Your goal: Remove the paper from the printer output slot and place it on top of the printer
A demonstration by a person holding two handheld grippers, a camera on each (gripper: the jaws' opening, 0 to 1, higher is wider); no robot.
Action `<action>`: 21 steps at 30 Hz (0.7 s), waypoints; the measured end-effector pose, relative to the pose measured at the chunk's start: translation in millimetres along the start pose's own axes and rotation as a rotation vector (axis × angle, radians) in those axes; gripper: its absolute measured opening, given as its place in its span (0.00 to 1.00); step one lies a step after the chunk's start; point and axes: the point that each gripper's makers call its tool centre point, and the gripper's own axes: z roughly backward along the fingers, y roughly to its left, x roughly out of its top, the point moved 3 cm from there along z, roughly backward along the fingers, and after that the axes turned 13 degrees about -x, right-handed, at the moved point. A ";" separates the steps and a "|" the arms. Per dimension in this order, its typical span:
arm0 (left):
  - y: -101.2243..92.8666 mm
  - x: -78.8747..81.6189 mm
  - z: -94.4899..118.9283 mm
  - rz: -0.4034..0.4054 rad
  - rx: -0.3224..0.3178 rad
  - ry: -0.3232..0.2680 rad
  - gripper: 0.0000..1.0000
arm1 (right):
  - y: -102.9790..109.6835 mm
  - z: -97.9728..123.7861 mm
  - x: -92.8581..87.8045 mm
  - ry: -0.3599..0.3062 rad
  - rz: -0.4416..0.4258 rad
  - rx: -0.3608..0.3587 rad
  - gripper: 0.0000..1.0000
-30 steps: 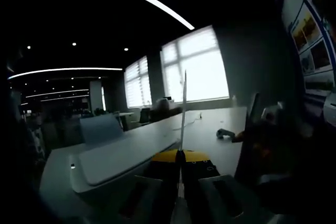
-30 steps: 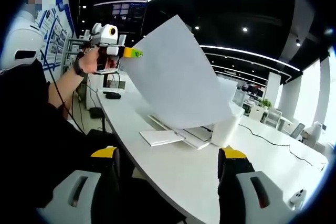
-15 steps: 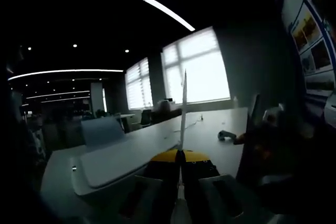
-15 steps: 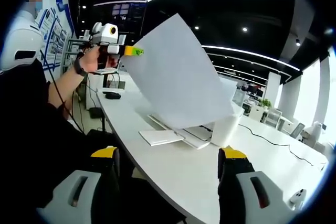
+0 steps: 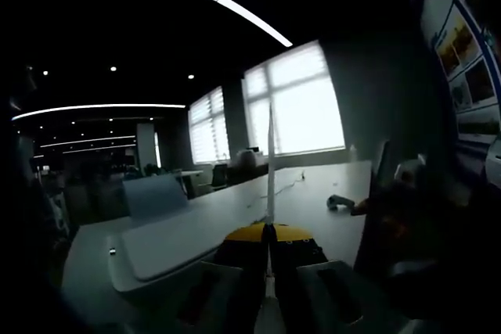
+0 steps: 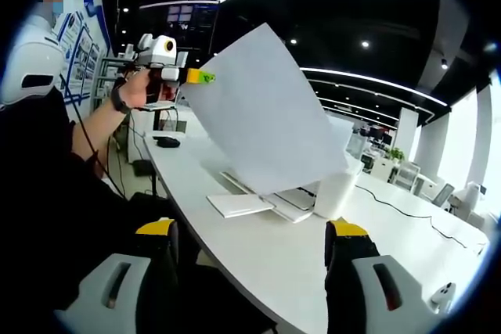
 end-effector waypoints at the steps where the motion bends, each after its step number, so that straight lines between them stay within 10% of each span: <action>1: 0.4 0.5 0.3 -0.001 0.001 0.000 0.05 | 0.2 0.0 0.3 -0.001 0.000 0.001 0.72; 21: 3.2 11.9 1.4 -0.017 0.006 -0.014 0.05 | 0.4 0.1 -0.4 0.000 0.000 0.001 0.72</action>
